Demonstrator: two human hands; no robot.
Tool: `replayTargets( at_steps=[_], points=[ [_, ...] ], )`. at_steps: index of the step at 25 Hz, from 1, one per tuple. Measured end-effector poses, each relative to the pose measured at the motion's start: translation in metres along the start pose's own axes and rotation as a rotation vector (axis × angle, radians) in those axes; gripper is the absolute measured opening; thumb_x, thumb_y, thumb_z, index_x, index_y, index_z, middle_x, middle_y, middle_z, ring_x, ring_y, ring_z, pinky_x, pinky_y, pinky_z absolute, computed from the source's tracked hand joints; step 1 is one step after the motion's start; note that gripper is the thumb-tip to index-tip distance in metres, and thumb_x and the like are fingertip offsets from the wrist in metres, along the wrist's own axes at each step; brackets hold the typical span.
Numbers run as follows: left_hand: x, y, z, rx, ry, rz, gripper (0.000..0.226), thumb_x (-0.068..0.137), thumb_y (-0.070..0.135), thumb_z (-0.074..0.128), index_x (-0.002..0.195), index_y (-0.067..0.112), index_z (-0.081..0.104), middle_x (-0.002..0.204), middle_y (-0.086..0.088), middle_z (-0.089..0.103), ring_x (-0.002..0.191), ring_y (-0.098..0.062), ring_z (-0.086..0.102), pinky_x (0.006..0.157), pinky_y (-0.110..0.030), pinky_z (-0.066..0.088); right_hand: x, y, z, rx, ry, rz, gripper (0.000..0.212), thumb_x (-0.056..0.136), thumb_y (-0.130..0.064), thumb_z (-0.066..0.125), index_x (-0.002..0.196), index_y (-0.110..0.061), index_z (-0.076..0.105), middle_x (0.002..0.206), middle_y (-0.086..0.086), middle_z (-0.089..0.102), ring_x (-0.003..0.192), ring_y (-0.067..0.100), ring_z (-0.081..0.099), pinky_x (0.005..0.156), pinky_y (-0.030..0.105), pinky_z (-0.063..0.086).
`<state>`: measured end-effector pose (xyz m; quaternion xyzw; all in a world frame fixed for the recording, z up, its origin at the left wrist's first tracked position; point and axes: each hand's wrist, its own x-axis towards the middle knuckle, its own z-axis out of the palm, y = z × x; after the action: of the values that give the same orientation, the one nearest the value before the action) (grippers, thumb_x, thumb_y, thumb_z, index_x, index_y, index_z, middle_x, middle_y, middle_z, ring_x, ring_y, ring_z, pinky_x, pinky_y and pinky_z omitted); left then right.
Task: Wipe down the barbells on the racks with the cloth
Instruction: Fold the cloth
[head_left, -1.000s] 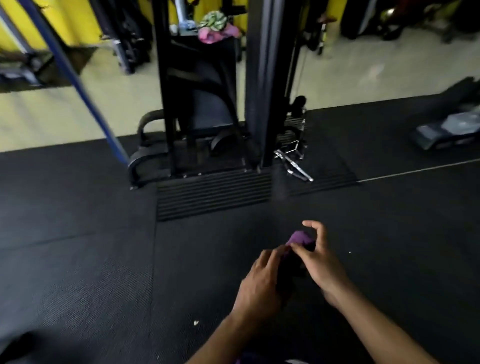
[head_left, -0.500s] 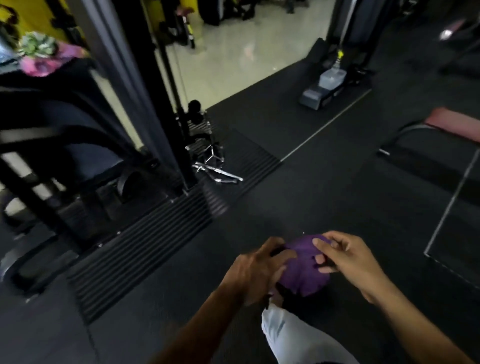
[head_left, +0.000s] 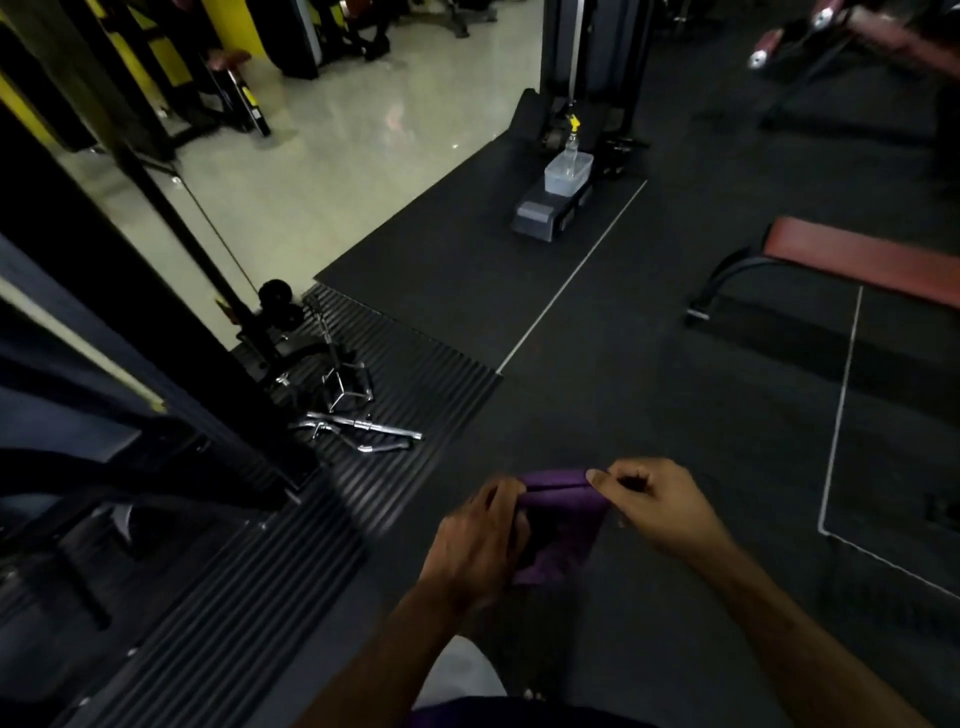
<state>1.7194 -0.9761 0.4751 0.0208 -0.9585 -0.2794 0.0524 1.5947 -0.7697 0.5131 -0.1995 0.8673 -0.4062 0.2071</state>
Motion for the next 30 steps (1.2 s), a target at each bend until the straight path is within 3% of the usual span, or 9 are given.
replayTargets(
  at_steps=[3,5,9,13,17,20,23,26,30],
  points=[
    [0.077,-0.039,-0.009,0.004,-0.085,-0.052,0.031,0.105,0.042,0.035,0.128,0.027,0.049,0.122,0.006,0.058,0.096,-0.016,0.062,0.079,-0.034,0.049,0.078,-0.001,-0.010,-0.058,0.008,-0.052,0.043,0.099,-0.036,0.060,0.068,-0.006,0.055,0.070,0.011,0.055,0.067,0.021,0.055,0.069,0.040,0.046],
    [0.130,-0.066,-0.015,-0.106,-0.101,-0.044,0.024,0.103,0.037,0.038,0.124,0.033,0.050,0.125,0.012,0.053,0.102,-0.019,0.063,0.088,-0.040,0.051,0.131,-0.004,-0.017,-0.072,-0.001,-0.008,0.039,0.099,-0.037,0.059,0.073,-0.007,0.058,0.077,0.005,0.055,0.068,0.017,0.053,0.065,0.035,0.043],
    [0.237,-0.110,-0.036,-0.209,-0.036,0.015,0.029,0.090,0.040,0.029,0.115,0.039,0.044,0.117,0.017,0.045,0.090,-0.015,0.062,0.077,-0.046,0.054,0.228,-0.026,-0.043,0.031,-0.006,0.001,0.051,0.082,-0.071,0.061,0.076,-0.020,0.059,0.067,-0.014,0.057,0.061,-0.002,0.050,0.059,0.023,0.041],
    [0.351,-0.125,-0.062,-0.285,-0.018,0.147,0.020,0.098,0.038,0.040,0.114,0.036,0.053,0.110,0.017,0.049,0.090,-0.005,0.059,0.075,-0.032,0.053,0.304,-0.040,-0.065,-0.031,-0.033,-0.057,0.035,0.083,-0.042,0.078,0.107,-0.031,0.055,0.093,-0.013,0.068,0.080,0.001,0.064,0.071,0.025,0.052],
    [0.477,-0.157,-0.073,-0.184,-0.052,0.232,0.027,0.097,0.052,0.048,0.110,0.034,0.064,0.107,0.017,0.055,0.087,-0.002,0.061,0.071,-0.029,0.054,0.397,-0.028,-0.098,0.032,0.095,0.048,0.019,0.094,-0.027,0.068,0.099,-0.045,0.061,0.091,-0.015,0.069,0.083,0.007,0.068,0.071,0.031,0.057],
    [0.569,-0.174,-0.065,-0.195,-0.141,0.220,0.036,0.096,0.064,0.043,0.104,0.033,0.060,0.101,0.016,0.056,0.088,-0.004,0.060,0.076,-0.034,0.052,0.477,-0.015,-0.137,0.118,0.152,0.031,0.019,0.093,-0.017,0.069,0.102,-0.034,0.067,0.097,-0.019,0.069,0.091,0.004,0.068,0.075,0.022,0.055],
    [0.662,-0.178,-0.050,-0.116,-0.205,0.217,0.033,0.099,0.060,0.045,0.128,0.044,0.046,0.118,0.018,0.061,0.102,-0.007,0.062,0.085,-0.025,0.048,0.561,0.002,-0.176,0.189,0.179,0.087,0.016,0.091,-0.019,0.071,0.101,-0.030,0.066,0.098,-0.019,0.069,0.092,0.003,0.067,0.076,0.023,0.056],
    [0.768,-0.177,-0.051,0.035,-0.360,0.327,0.069,0.092,0.068,0.050,0.152,0.040,0.030,0.142,0.014,0.050,0.123,-0.006,0.052,0.102,-0.025,0.042,0.655,0.005,-0.211,0.115,0.113,0.018,0.016,0.089,-0.026,0.075,0.097,-0.036,0.065,0.098,-0.021,0.066,0.091,0.002,0.065,0.077,0.018,0.050],
    [0.891,-0.179,-0.053,-0.206,-0.404,0.273,0.035,0.099,0.050,0.051,0.131,0.034,0.053,0.123,0.014,0.062,0.109,-0.003,0.058,0.094,-0.025,0.047,0.773,0.000,-0.267,0.137,0.061,-0.055,0.022,0.087,-0.034,0.076,0.103,-0.033,0.061,0.100,-0.015,0.068,0.094,0.005,0.066,0.083,0.024,0.052]
  ],
)
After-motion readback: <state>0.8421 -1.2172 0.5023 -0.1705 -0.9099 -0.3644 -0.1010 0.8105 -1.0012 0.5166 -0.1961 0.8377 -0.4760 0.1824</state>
